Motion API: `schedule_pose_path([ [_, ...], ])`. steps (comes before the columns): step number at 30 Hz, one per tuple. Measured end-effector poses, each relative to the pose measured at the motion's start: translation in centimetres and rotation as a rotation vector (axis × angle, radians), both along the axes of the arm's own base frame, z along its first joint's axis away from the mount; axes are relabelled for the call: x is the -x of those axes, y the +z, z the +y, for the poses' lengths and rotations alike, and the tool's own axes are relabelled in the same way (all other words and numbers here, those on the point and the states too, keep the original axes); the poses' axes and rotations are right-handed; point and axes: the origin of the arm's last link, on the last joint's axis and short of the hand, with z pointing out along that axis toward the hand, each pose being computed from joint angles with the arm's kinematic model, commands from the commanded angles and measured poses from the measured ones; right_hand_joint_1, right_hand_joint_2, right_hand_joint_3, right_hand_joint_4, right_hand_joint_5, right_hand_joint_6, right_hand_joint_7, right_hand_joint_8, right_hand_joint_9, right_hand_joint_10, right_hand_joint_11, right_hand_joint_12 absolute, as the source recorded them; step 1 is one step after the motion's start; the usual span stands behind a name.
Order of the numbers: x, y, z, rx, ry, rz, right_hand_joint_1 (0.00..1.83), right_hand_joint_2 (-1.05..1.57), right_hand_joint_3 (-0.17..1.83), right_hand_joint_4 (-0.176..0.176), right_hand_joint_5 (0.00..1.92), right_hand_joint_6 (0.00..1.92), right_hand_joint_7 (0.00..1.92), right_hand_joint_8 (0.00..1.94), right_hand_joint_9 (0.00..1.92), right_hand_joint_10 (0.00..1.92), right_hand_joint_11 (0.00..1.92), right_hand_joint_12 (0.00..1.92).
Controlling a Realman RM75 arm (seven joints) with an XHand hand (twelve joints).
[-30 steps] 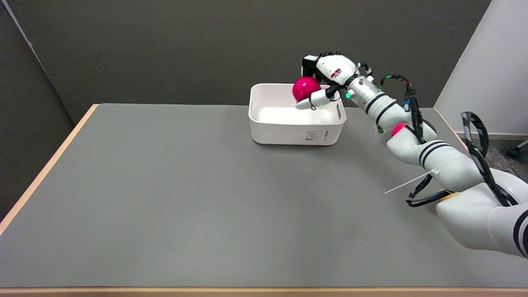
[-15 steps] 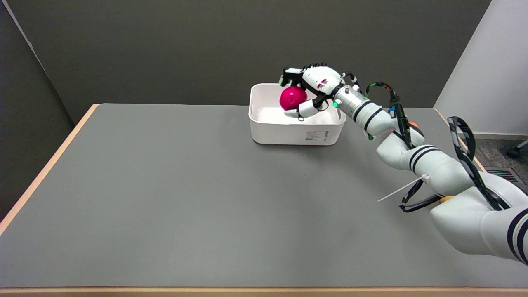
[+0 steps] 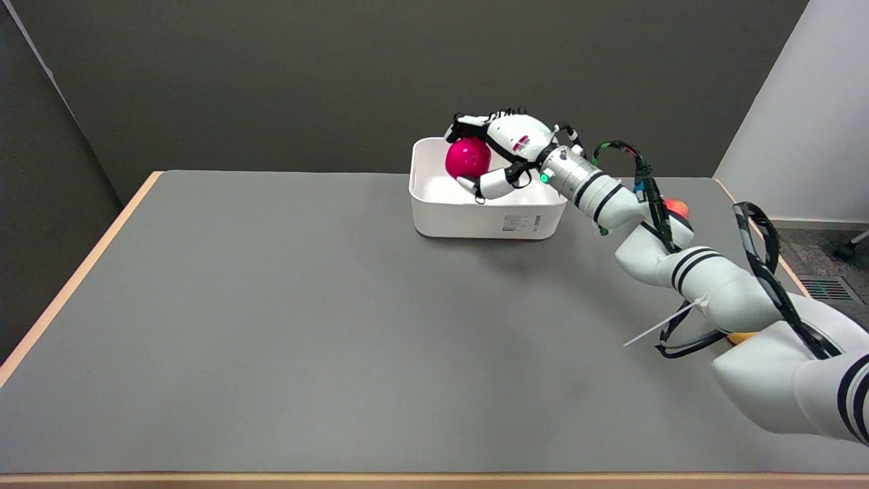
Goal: Place the pomegranate into the white box.
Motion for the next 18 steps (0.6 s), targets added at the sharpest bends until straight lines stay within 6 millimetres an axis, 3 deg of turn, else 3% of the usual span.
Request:
schedule_pose_path([
  [3,-0.16,-0.28,0.16,-0.010,0.006,-0.007,0.56,0.63,0.94,0.152,0.28,0.58,0.21,0.29,0.12,0.63,0.08,1.24],
  [7,-0.42,-0.49,0.35,-0.019,0.012,-0.028,0.39,0.57,0.96,0.154,0.19,0.51,0.08,0.19,0.02,0.53,0.00,1.08],
  [11,-0.62,-0.60,0.50,-0.021,0.012,-0.049,0.36,0.55,0.95,0.146,0.07,0.43,0.00,0.01,0.00,0.26,0.00,0.87],
  [18,-0.83,-0.62,0.79,-0.008,0.004,-0.074,0.30,0.51,0.89,0.133,0.07,0.37,0.00,0.00,0.00,0.07,0.00,0.74],
])
